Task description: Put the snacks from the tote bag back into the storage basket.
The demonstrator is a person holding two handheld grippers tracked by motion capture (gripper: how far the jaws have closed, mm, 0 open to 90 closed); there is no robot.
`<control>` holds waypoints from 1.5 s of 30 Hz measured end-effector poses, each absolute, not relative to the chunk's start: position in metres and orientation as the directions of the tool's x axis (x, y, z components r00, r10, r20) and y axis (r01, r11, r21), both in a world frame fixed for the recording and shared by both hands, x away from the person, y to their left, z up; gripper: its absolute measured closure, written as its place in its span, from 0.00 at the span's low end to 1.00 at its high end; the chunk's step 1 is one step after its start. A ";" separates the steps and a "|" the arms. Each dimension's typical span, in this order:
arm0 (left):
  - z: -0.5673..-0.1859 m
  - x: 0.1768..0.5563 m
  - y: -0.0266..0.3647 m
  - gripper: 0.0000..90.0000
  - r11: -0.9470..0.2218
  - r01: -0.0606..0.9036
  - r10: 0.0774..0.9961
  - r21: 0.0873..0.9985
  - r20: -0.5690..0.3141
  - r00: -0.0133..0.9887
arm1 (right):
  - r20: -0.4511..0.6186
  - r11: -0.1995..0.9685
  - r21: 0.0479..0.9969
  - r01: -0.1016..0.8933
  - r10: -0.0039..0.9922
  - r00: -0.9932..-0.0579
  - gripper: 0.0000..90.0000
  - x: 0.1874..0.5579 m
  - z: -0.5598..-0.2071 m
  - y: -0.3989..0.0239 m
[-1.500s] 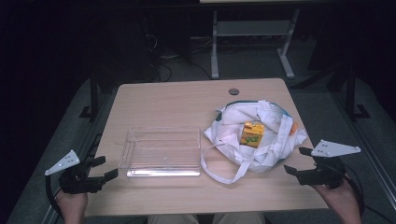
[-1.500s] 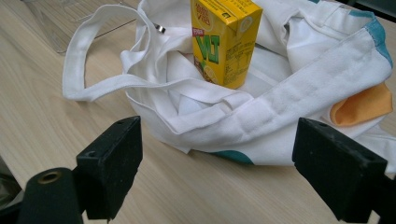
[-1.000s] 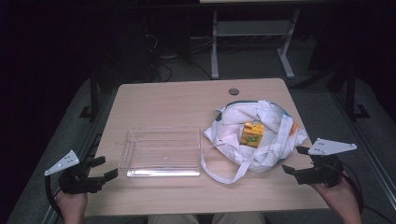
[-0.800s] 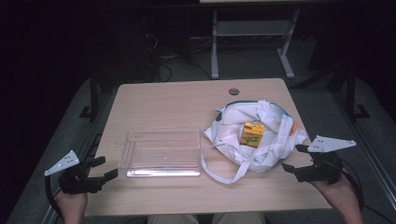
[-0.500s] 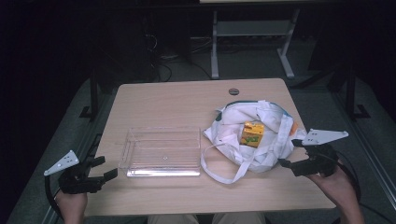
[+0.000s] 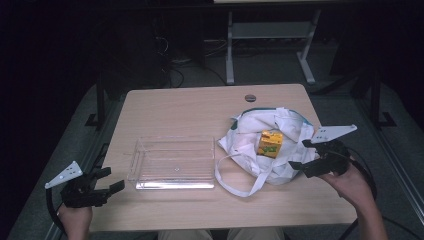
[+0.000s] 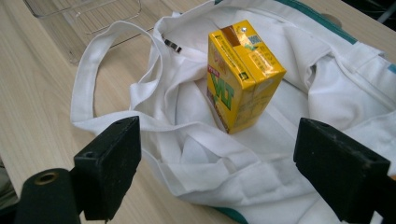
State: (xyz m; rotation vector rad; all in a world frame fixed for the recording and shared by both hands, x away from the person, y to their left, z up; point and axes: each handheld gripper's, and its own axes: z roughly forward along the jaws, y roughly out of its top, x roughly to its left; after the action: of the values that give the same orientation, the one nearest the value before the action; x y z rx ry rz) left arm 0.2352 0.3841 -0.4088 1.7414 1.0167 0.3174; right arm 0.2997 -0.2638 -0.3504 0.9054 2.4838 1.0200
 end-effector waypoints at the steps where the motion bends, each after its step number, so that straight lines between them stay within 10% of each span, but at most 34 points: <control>1: -0.409 0.235 0.384 0.14 -0.089 0.480 0.756 0.873 -0.255 0.603 | -0.043 0.552 0.712 0.434 0.650 -0.758 0.16 0.304 -0.349 -0.261; 45: -0.409 0.235 0.388 0.14 -0.075 0.473 0.753 0.878 -0.261 0.604 | -0.070 0.693 0.597 0.405 0.547 -0.834 0.16 0.373 -0.336 -0.210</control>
State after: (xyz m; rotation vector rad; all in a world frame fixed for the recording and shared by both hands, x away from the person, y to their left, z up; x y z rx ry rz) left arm 0.2347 0.3882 -0.4089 1.7208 1.0143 0.3155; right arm 0.3726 -0.2102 -0.3359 0.7618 2.6613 0.8539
